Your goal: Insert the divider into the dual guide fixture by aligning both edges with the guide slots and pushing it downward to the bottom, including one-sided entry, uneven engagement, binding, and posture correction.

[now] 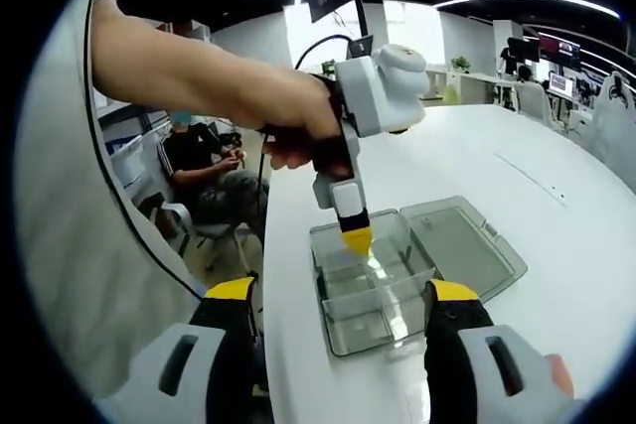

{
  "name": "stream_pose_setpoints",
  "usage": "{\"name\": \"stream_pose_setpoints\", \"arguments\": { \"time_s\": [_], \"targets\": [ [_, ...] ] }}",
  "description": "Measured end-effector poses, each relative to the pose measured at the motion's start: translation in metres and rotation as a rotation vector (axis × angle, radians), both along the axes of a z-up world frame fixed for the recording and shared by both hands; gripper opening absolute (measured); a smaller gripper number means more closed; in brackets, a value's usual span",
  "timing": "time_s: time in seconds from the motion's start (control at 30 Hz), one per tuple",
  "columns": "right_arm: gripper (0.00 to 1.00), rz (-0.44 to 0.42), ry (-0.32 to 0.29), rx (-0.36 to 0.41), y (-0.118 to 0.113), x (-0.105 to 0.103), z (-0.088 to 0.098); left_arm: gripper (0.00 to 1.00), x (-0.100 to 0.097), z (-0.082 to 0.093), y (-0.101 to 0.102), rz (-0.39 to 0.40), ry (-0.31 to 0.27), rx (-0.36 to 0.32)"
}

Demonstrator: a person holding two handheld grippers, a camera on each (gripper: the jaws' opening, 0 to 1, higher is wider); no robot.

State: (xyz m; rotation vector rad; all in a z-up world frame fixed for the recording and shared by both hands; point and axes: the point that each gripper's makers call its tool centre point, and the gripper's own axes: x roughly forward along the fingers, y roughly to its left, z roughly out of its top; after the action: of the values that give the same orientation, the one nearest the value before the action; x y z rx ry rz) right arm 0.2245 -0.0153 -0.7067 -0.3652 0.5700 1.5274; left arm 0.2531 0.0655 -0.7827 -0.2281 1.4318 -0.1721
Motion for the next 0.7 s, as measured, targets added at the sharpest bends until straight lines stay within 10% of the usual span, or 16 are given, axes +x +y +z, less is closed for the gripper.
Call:
{"name": "stream_pose_setpoints", "arguments": {
  "time_s": [0.7],
  "targets": [
    [0.65, 0.002, -0.002, -0.003, 0.0011, -0.0018, -0.0006, 0.01, 0.0002, -0.0015, -0.0008, -0.006, 0.013, 0.050]
  ]
}}
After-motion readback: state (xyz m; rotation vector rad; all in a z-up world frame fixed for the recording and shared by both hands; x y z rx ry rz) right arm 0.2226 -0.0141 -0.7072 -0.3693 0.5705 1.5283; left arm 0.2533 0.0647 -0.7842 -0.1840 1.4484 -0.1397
